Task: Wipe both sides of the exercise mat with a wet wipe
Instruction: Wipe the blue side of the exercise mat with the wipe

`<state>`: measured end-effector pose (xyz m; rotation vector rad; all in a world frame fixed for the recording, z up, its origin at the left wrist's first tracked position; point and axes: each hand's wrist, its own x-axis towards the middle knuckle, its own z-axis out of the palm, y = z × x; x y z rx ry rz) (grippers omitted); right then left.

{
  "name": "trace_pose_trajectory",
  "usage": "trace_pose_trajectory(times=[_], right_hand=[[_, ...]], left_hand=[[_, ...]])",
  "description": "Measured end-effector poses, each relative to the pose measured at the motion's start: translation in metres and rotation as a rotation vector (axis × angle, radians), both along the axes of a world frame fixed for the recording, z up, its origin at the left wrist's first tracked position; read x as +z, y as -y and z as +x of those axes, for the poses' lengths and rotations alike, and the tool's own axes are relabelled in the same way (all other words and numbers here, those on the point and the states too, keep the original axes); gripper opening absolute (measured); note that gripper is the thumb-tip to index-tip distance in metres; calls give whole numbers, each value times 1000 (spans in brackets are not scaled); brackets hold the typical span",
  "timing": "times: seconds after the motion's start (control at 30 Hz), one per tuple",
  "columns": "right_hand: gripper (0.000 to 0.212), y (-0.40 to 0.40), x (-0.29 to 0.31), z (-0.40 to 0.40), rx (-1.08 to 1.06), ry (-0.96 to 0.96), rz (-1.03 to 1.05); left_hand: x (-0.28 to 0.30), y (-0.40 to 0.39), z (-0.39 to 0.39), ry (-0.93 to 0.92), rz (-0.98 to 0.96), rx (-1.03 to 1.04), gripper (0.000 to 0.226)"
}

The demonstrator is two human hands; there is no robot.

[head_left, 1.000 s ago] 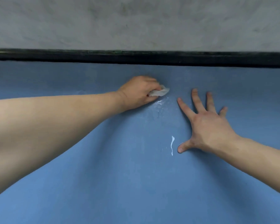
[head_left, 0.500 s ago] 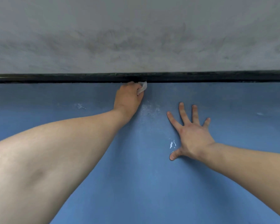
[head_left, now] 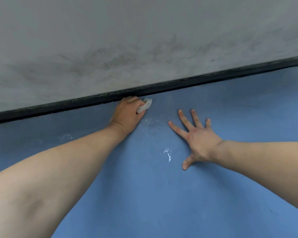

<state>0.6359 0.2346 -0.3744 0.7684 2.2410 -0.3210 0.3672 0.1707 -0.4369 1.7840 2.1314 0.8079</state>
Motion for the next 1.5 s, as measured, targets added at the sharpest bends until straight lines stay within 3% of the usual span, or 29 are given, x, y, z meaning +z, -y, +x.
trace_pose_trajectory(times=[0.1, 0.2, 0.27, 0.4, 0.43, 0.53, 0.57, 0.67, 0.7, 0.73, 0.83, 0.87, 0.9, 1.03, 1.1, 1.17, 1.2, 1.23, 1.33, 1.37, 1.5], right_hand=[[163, 0, 1, 1, -5, -32, 2], [164, 1, -2, 3, -8, -48, 10], [165, 2, -3, 4, -12, -57, 25], [165, 5, -1, 6, -34, -87, 22], [165, 6, 1, 6, -42, -108, 23], [159, 15, 4, 16, -77, -174, 36], [155, 19, 5, 20, -99, -204, 41], [151, 38, 9, 35, -173, -273, 22], [154, 44, 9, 39, -193, -269, 19], [157, 49, 9, 43, -193, -238, 12], [167, 57, 4, 50, -118, -126, 42], [168, 58, 2, 52, -106, -114, 52], [169, 58, 1, 52, -104, -110, 55], [169, 58, 1, 52, -110, -126, 61], [170, 58, 1, 52, -111, -125, 62], [171, 59, 1, 52, -103, -123, 70], [170, 60, 2, 52, -100, -121, 72], [170, 60, 3, 53, -102, -121, 73], [165, 61, 6, 54, -92, -117, 54], [162, 62, 8, 55, -83, -119, 48], [154, 75, 14, 66, -14, -191, 36]], left_hand=[[5, 5, 14, -22, -18, 36, 17], [6, 28, 45, -54, -56, -397, 12], [3, 34, 46, -133, -66, -507, 9], [3, 34, 53, -125, 18, -61, 17], [5, 39, 65, -116, 19, -70, 16], [9, 62, 89, -170, -98, -454, 14], [15, 62, 81, -202, -122, -429, 16], [23, 59, 57, -181, -66, 69, 21], [23, 64, 63, -166, -49, 128, 22], [23, 71, 78, -162, -39, 66, 21], [19, 100, 119, -143, -118, -443, 11], [20, 102, 115, -159, -132, -511, 8], [21, 98, 106, -190, -127, -480, 9], [20, 93, 91, -210, -27, -38, 26], [19, 112, 121, -132, -37, -243, 23], [20, 132, 139, -166, -104, -562, 14], [22, 132, 132, -195, -117, -603, 13], [23, 127, 122, -229, -128, -517, 16], [25, 120, 102, -205, -57, 38, 21], [26, 127, 111, -176, -34, 60, 23], [23, 159, 167, -187, -68, -601, 19]])
